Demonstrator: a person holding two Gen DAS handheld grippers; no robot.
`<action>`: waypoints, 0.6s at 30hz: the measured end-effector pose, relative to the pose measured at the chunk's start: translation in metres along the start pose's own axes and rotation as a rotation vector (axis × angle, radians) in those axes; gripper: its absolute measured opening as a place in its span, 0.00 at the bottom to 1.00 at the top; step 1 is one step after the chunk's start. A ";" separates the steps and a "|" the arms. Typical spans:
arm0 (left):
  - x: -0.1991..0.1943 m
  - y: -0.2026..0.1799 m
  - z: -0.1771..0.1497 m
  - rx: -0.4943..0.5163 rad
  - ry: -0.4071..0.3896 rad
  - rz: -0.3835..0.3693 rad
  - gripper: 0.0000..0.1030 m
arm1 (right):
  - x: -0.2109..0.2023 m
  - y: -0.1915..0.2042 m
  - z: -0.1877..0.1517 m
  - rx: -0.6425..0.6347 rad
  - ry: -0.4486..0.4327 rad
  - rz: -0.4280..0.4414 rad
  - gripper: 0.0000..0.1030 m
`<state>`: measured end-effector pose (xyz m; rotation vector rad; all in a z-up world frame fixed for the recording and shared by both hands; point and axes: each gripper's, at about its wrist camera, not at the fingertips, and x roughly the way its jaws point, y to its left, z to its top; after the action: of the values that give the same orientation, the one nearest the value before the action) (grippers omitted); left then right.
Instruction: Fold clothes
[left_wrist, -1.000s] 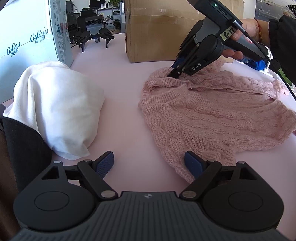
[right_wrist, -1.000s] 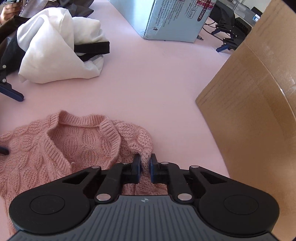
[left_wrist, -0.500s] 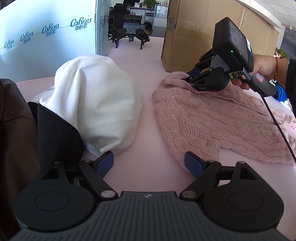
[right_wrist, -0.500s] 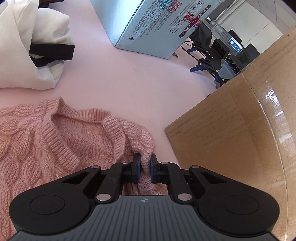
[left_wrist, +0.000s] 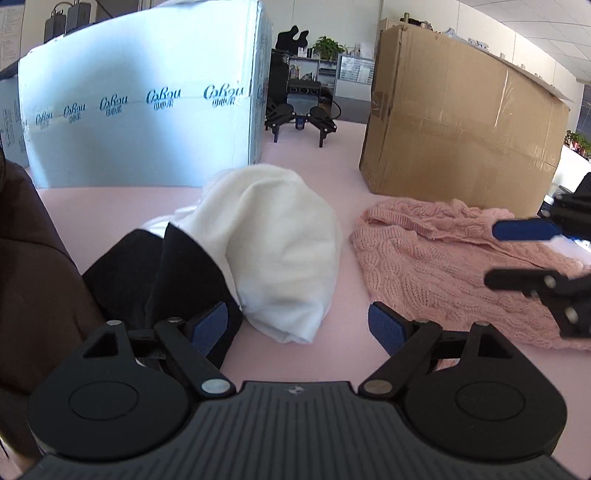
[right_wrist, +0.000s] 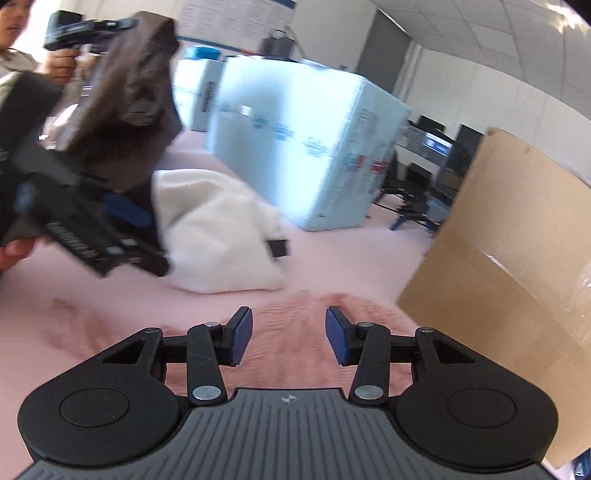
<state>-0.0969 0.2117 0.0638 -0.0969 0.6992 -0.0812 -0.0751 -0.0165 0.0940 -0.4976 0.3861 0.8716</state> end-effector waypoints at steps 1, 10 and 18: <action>-0.001 0.004 -0.006 -0.010 0.031 -0.004 0.80 | -0.002 0.021 -0.005 -0.036 -0.001 0.047 0.34; -0.060 0.009 -0.048 0.028 0.019 0.232 0.80 | 0.015 0.129 -0.011 -0.348 -0.040 0.158 0.31; -0.097 0.015 -0.061 -0.002 -0.013 0.271 0.80 | 0.050 0.162 -0.005 -0.360 0.039 -0.063 0.10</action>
<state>-0.2090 0.2331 0.0776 -0.0040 0.6935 0.1799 -0.1761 0.0999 0.0233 -0.8560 0.2473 0.8751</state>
